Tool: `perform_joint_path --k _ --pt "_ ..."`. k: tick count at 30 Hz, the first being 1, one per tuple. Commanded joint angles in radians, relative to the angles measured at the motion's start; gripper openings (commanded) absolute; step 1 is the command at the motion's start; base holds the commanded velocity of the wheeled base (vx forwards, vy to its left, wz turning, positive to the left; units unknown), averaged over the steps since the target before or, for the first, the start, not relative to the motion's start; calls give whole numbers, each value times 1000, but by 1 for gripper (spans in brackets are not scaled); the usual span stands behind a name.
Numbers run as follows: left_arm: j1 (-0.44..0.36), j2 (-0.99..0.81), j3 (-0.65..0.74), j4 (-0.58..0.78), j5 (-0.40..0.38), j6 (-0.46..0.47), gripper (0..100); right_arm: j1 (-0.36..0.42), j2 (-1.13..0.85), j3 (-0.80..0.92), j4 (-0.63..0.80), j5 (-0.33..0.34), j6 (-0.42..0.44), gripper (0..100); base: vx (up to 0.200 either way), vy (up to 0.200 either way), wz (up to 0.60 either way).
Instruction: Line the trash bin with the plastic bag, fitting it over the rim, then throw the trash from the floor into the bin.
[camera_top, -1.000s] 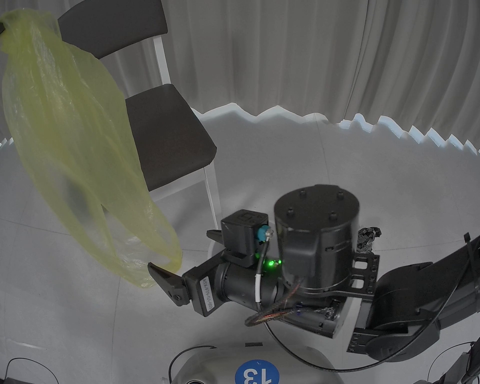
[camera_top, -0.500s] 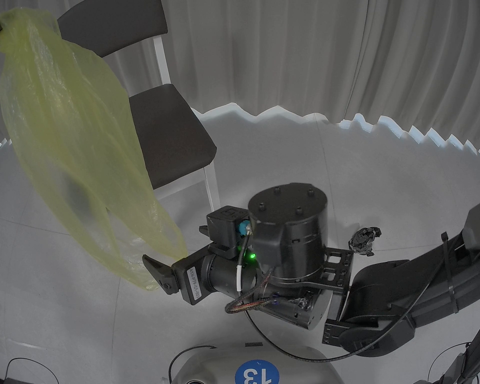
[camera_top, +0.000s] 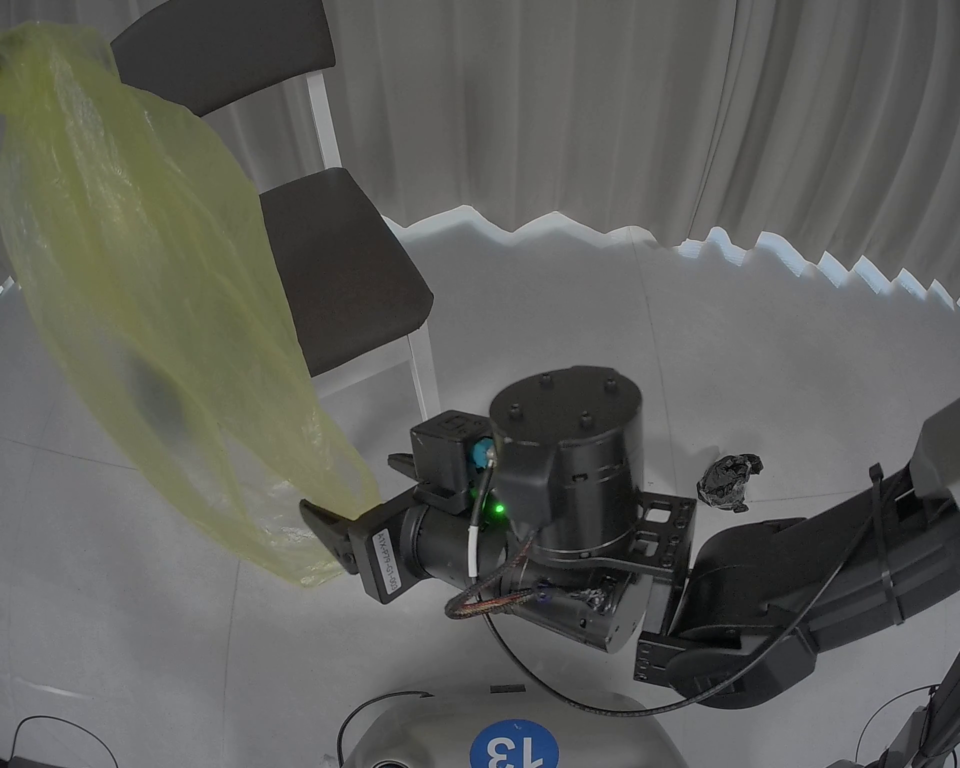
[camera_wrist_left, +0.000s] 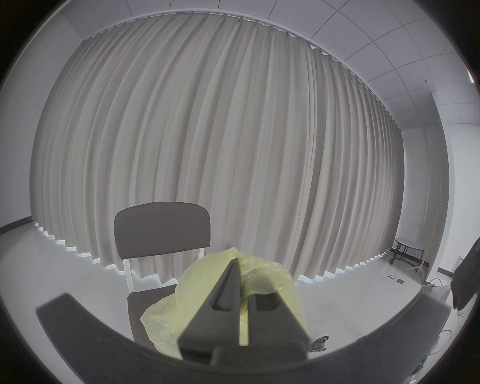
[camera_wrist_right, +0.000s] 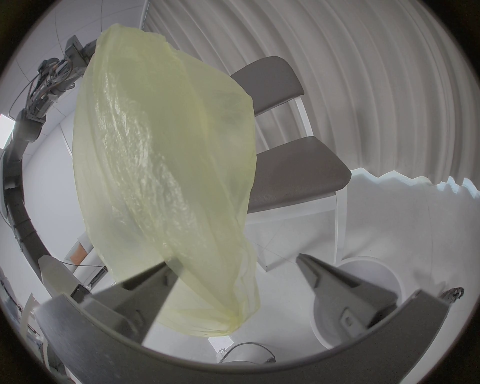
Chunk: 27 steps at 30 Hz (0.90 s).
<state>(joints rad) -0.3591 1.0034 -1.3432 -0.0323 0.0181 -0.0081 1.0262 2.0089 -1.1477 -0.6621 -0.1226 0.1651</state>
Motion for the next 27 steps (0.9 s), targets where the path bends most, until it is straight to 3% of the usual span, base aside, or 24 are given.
perform_joint_path --k 1,27 --pt "0 -3 1 -1 0 -1 0 0 2 0 -1 0 -3 0 0 0 0" --pt "0 -17 35 8 -12 -7 0 -15 -73 74 7 -6 -3 0 0 0 0"
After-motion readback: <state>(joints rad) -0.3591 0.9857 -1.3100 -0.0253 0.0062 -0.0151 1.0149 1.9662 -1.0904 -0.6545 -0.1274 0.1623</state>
